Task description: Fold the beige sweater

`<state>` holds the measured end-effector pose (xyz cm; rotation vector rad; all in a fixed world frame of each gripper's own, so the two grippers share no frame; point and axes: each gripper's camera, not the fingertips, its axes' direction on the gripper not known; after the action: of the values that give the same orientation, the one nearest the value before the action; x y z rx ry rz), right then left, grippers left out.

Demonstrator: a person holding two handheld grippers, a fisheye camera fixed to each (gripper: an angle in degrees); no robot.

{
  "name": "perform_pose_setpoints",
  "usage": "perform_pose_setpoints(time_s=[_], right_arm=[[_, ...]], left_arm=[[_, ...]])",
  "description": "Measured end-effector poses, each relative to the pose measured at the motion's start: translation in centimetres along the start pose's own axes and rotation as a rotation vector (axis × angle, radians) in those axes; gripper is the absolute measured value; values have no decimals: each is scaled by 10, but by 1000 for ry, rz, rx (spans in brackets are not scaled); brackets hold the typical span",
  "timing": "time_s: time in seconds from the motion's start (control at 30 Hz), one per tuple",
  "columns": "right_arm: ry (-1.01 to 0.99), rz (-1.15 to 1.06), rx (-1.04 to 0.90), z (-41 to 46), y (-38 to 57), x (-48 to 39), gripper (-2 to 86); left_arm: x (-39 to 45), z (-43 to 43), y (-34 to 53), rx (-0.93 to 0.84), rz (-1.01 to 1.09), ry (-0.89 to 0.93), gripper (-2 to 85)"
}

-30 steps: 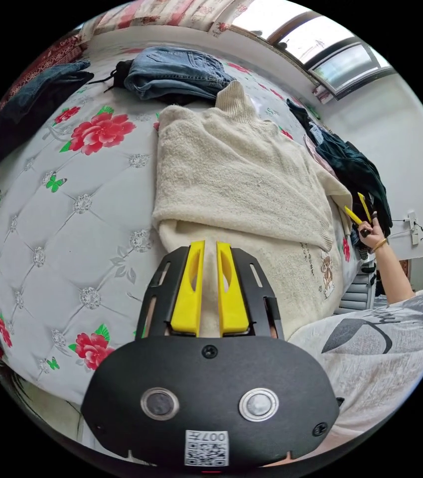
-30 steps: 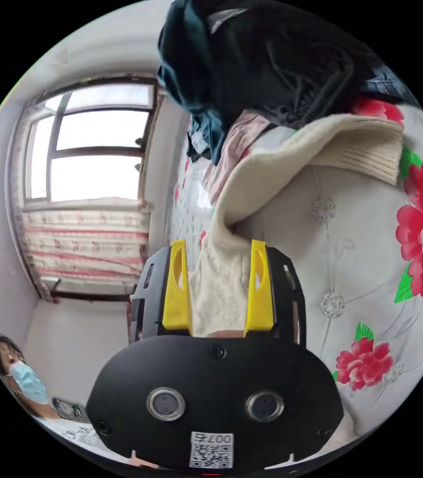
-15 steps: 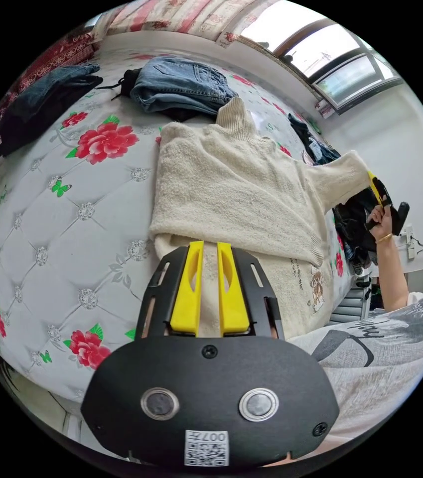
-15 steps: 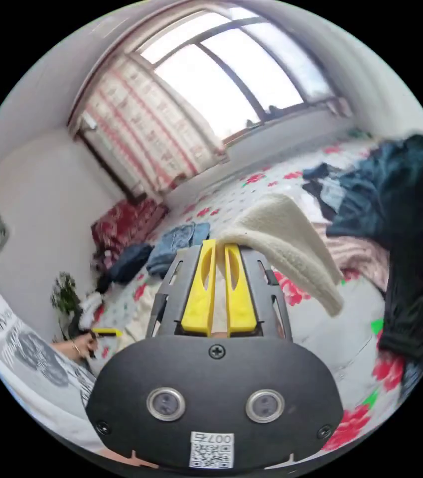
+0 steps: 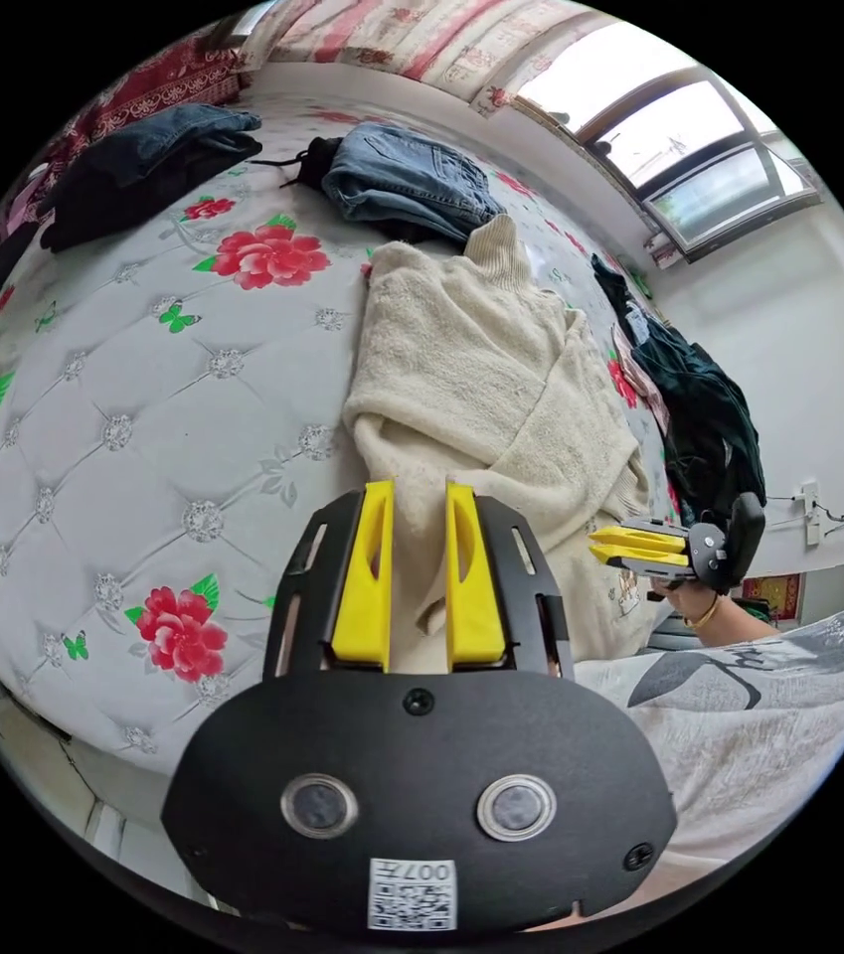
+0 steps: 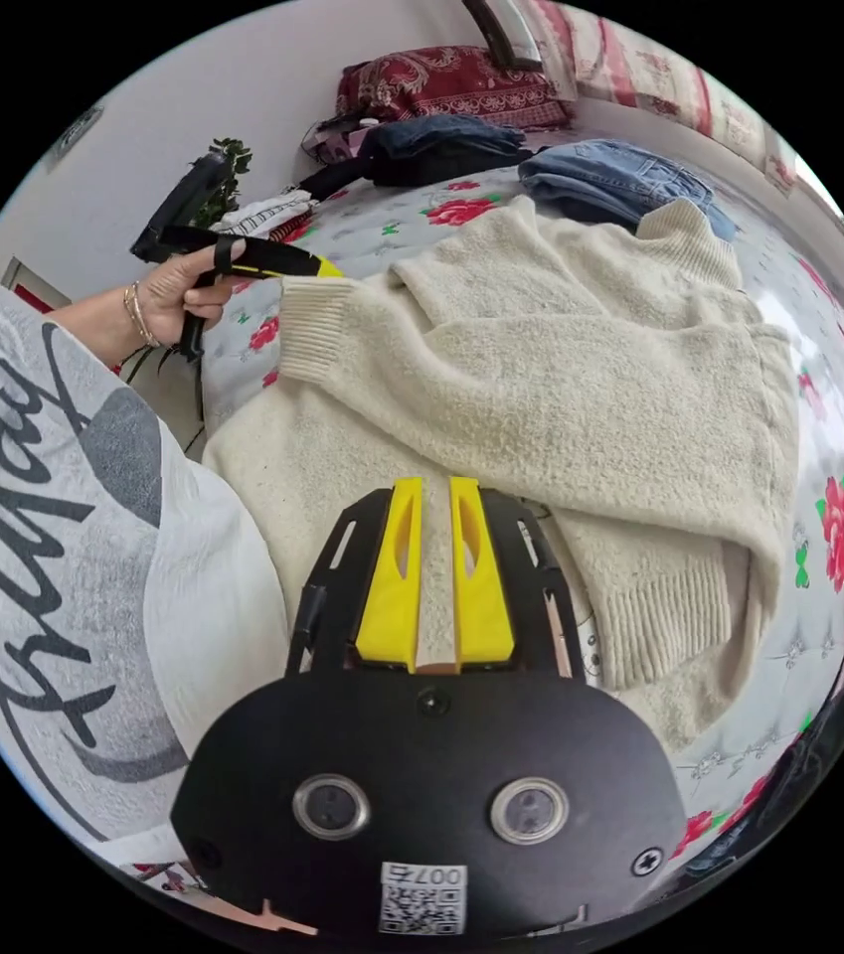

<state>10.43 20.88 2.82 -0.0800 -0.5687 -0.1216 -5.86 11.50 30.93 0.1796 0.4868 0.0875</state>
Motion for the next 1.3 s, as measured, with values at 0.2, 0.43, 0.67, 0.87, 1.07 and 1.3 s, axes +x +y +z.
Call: perform_pose_setpoints(time_s=[0.2,0.43,0.67,0.87,1.07,1.3], right_arm=[[129,125,76,-10,-4,37,28],[326,321,73,-4,-7,117,29],[384,224,-100,35,-8,174,6],[603,247,-208,22,27,226,-1],[375,358,-12,-48,38,264,3],[145,382,311,-117,-12,338,46]], left_arm=[[-6,-14,6,37,36,82,99],[-14,6,7,-41,43,77,122],[29,68,-24,-301,153,-79,74],[47,61,-22,-394,35,161,52],[22,77,6,-458,22,21,71],[-27,36,-93,-120,30,15,98]])
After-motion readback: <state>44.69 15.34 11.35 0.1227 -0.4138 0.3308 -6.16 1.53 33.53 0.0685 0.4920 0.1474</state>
